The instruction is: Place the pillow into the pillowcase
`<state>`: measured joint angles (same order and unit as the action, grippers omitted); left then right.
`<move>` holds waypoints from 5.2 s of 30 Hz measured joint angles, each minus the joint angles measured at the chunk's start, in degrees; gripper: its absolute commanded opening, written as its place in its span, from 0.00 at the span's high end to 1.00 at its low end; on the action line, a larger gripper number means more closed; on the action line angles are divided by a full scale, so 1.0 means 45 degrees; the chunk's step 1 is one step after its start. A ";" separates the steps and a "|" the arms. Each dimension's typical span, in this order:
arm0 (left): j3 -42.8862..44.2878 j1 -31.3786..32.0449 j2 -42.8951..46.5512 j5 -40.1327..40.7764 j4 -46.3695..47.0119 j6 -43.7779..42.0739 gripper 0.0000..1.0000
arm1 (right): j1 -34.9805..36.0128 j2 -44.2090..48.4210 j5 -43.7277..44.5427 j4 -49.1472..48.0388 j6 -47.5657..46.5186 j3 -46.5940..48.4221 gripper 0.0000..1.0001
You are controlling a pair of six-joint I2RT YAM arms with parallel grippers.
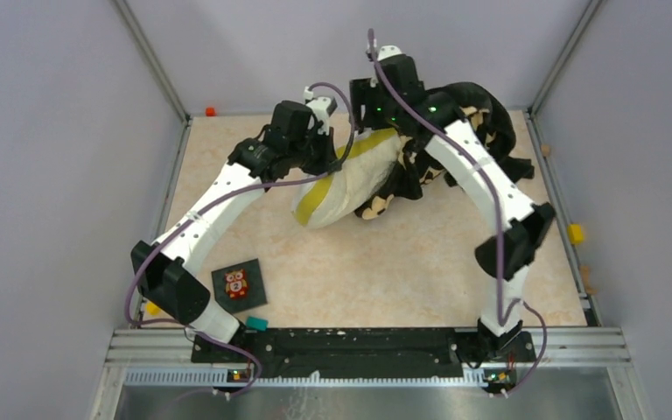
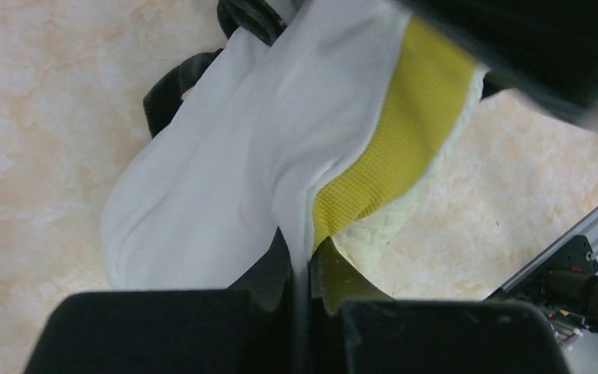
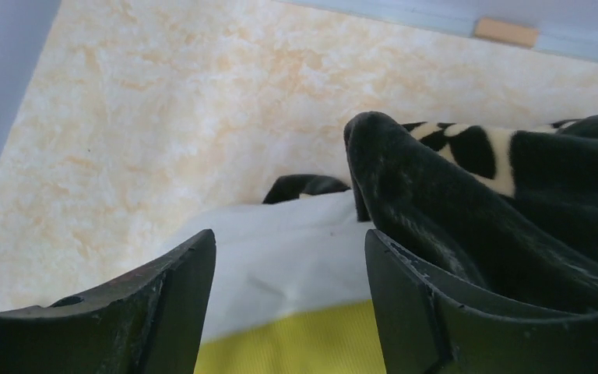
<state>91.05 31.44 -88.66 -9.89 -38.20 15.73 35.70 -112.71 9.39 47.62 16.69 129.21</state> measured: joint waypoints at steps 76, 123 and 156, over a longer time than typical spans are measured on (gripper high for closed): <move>0.1617 -0.5659 -0.4211 -0.4940 0.2205 0.4571 0.01 | 0.0204 -0.3759 -0.2599 0.0063 0.0491 0.2662 0.41; -0.6149 -0.2555 -0.0942 -0.1054 0.3696 0.5469 1.00 | 0.4269 0.0189 0.1758 0.0189 -0.0495 -0.2895 1.00; -0.6761 -0.6232 0.0534 -0.1292 0.1030 0.2744 1.00 | -0.2623 0.3395 0.1821 -0.2696 0.0899 -1.0462 0.40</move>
<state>60.62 3.40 -86.26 -15.70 -33.56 28.08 23.90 -97.43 17.58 35.48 20.73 82.13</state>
